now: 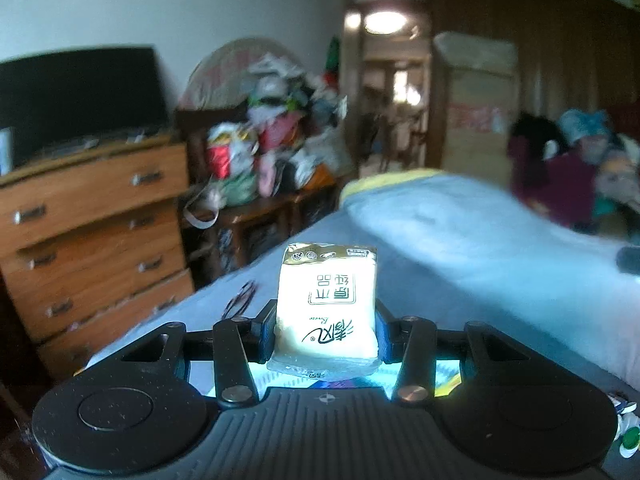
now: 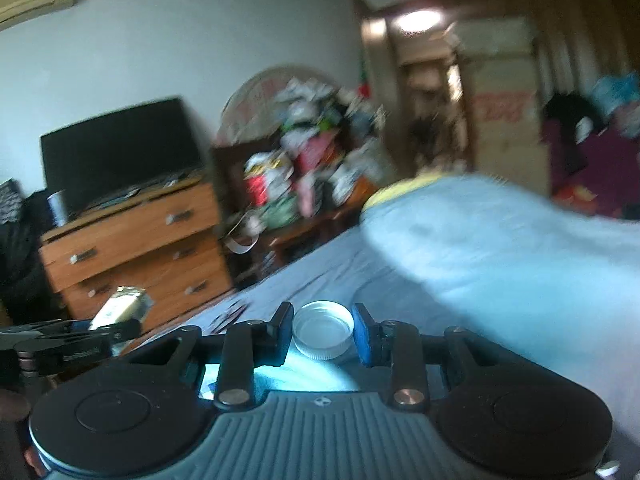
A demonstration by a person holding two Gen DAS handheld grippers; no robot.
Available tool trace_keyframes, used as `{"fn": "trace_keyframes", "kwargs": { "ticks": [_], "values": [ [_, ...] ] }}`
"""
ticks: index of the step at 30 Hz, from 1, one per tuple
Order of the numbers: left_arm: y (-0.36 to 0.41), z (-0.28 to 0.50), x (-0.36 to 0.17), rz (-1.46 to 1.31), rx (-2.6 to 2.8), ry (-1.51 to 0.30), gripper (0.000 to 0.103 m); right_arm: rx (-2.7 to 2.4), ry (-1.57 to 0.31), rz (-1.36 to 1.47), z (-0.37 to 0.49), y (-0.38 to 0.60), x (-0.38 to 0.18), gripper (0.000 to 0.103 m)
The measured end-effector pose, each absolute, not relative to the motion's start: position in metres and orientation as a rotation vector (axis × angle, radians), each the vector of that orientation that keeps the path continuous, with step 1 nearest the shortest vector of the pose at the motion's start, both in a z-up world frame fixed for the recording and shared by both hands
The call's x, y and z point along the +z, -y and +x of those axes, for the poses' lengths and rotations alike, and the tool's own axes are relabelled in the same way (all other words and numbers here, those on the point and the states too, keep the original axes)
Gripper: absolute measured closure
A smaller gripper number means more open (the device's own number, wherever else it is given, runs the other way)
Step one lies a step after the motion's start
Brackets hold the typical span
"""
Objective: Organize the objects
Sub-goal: 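Carry the packet and cap over the teal basket and open both tools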
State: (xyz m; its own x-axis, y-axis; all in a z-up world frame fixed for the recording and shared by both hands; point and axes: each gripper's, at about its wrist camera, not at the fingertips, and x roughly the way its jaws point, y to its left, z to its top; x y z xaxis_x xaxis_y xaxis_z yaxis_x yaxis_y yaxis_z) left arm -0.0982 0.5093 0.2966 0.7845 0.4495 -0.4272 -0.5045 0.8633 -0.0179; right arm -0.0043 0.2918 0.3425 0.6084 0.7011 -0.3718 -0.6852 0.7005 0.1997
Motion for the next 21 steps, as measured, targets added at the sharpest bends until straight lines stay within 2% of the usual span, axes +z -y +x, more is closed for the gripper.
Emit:
{"fn": "trace_keyframes", "kwargs": {
  "ticks": [6, 15, 17, 19, 20, 21],
  "values": [
    [-0.549, -0.09, 0.28, -0.187, 0.491, -0.546, 0.057, 0.851, -0.551, 0.012, -0.02, -0.36, 0.316, 0.069],
    [-0.551, -0.092, 0.259, -0.187, 0.477, -0.564, 0.056, 0.868, -0.574, -0.005, -0.003, -0.385, 0.29, 0.069],
    [-0.553, -0.091, 0.257, -0.179, 0.479, -0.567, 0.054, 0.874, -0.573, -0.009, 0.0, -0.383, 0.288, 0.066],
    [-0.548, -0.09, 0.257, -0.157, 0.496, -0.564, 0.05, 0.875, -0.561, -0.005, -0.001, -0.384, 0.29, 0.041],
    [-0.546, -0.09, 0.259, -0.145, 0.501, -0.559, 0.044, 0.868, -0.543, -0.001, -0.003, -0.38, 0.291, 0.021],
    [-0.544, -0.09, 0.261, -0.134, 0.507, -0.554, 0.035, 0.86, -0.52, 0.006, -0.006, -0.373, 0.294, 0.015]
  ]
}}
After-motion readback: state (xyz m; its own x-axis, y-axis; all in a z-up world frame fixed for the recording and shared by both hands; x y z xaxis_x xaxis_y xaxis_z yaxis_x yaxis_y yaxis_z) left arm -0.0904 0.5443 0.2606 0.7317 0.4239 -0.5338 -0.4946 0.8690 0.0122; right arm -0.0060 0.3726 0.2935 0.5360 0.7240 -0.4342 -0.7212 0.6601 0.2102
